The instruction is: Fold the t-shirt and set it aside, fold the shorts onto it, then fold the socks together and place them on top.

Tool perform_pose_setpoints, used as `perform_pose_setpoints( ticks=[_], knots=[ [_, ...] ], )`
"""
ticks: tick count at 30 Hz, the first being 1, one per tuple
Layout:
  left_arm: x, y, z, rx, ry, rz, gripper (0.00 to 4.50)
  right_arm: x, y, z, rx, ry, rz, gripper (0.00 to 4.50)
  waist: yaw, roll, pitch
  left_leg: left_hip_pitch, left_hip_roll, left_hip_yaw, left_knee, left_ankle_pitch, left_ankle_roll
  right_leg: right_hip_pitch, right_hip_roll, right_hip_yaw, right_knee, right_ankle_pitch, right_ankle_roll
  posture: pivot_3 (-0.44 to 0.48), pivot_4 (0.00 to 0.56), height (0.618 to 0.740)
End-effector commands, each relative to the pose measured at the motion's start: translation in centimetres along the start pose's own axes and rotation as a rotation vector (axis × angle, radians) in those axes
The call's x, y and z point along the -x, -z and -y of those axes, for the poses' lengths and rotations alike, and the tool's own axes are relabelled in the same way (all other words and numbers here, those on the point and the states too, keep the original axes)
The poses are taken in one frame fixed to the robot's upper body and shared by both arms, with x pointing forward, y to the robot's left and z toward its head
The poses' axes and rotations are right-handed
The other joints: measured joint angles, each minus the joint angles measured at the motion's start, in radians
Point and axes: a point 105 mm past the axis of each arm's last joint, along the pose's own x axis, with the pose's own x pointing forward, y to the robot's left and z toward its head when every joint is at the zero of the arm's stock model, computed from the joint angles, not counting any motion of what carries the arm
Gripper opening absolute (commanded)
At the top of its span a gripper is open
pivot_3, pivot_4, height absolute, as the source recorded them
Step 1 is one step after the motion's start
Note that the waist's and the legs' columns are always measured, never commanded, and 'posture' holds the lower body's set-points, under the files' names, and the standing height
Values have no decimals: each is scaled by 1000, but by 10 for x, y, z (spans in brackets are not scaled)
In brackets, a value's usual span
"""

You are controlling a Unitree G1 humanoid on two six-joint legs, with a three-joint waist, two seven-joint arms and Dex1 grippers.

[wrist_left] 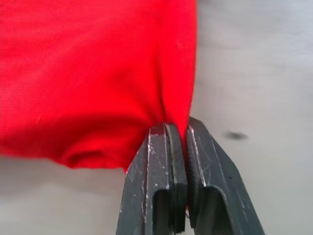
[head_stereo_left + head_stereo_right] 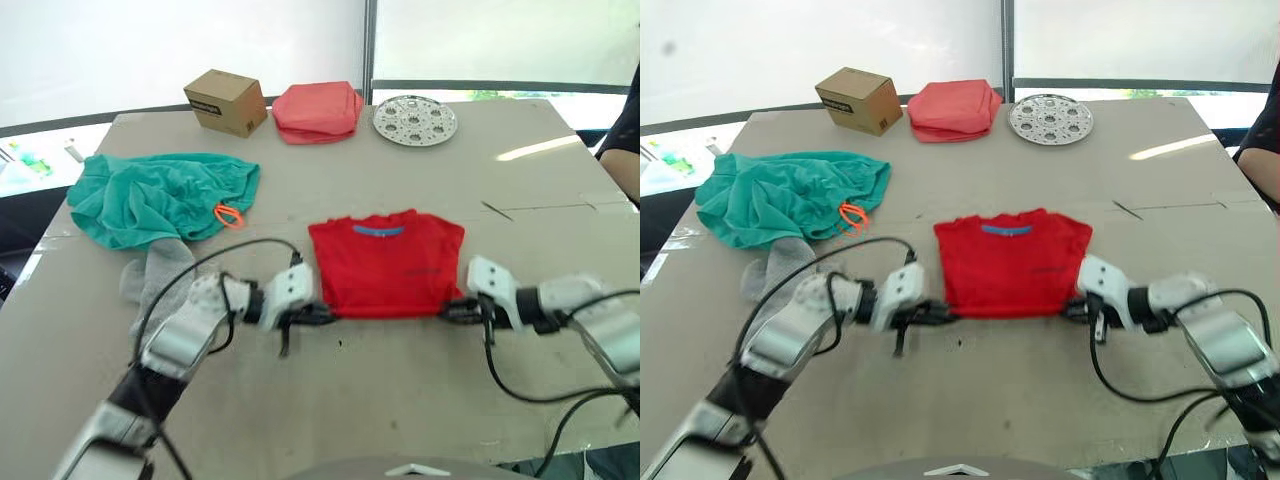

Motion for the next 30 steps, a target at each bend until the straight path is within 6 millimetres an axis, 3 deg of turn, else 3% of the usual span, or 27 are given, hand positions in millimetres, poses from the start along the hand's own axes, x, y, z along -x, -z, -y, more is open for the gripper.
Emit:
perform_pose_setpoints(
  ticks=[1, 4, 7, 10, 13, 15, 16, 17, 18, 19, 24, 30],
  knots=[
    [14, 8, 13, -11, -41, -38, 0, 10, 0, -8, -11, 71, -18, 85, 1, 1, 0, 0, 0, 0, 0, 0, 0, 0, 0, 0, 0, -2, 2, 0, 150, 740],
    [15, 14, 17, -27, -91, -28, 0, 3, 4, -13, -42, 123, 5, 85, 2, 0, 0, 1, 2, 5, 1, 0, 0, 3, -1, 0, -1, -3, 3, 0, 150, 740],
    [19, -4, 22, 9, -78, 91, 0, 7, 0, -21, -85, 95, 60, 1009, 0, 0, 2, -1, 12, 25, 0, 0, 0, 4, -8, -4, 0, -3, 4, 0, 150, 740],
    [29, -13, 24, 47, -98, 134, 1206, 19, -16, -22, -116, 114, 153, 2578, -1, -2, 5, -2, 23, 41, 0, 0, 0, 4, -13, -10, 0, -3, 4, 0, 150, 740],
    [48, -32, 23, 126, -167, 275, 2033, 37, -48, -21, -179, 109, 331, 3399, -3, -3, 5, -2, 28, 48, 0, 0, 1, 4, -15, -11, 0, -3, 4, 0, 150, 740],
    [59, -39, 27, 160, -201, 333, 2905, 42, -63, -11, -207, 145, 408, 4323, -9, -5, 5, -1, 31, 49, 1, 0, 1, 4, -14, -13, 0, -3, 5, 0, 150, 740],
    [63, -40, 32, 177, -206, 350, 3378, 41, -67, -1, -207, 192, 417, 4500, -9, -5, 5, -1, 32, 51, 1, 0, 1, 4, -13, -14, 0, -4, 5, 0, 150, 740],
    [66, -41, 37, 193, -213, 362, 3696, 39, -69, 11, -217, 235, 418, 4500, -10, -6, 5, -1, 33, 51, 0, 0, 1, 3, -13, -15, 0, -4, 5, 0, 150, 740],
    [68, -41, 40, 204, -218, 369, 4302, 36, -72, 20, -217, 266, 414, 4500, -14, -6, 4, -1, 33, 52, 0, 0, 1, 3, -14, -15, -1, -4, 6, 0, 150, 740],
    [70, -40, 44, 218, -220, 371, 4459, 32, -73, 34, -209, 319, 402, 4500, -13, -6, 5, -1, 33, 53, -1, 0, 1, 3, -14, -15, -2, -4, 6, 0, 150, 740],
    [75, -35, 58, 240, -251, 382, 4459, -4, -76, 91, -252, 430, 323, 4500, -6, -6, 5, -1, 34, 57, 0, 0, 1, 3, -16, -16, -3, -4, 5, 0, 150, 740],
    [74, -28, 73, 266, -273, 385, 4459, -43, -84, 99, -293, 271, 271, 4500, -1, -6, 6, -1, 35, 62, 0, -2, 4, 2, -22, -23, -4, -4, 5, 0, 150, 740]
  ],
)
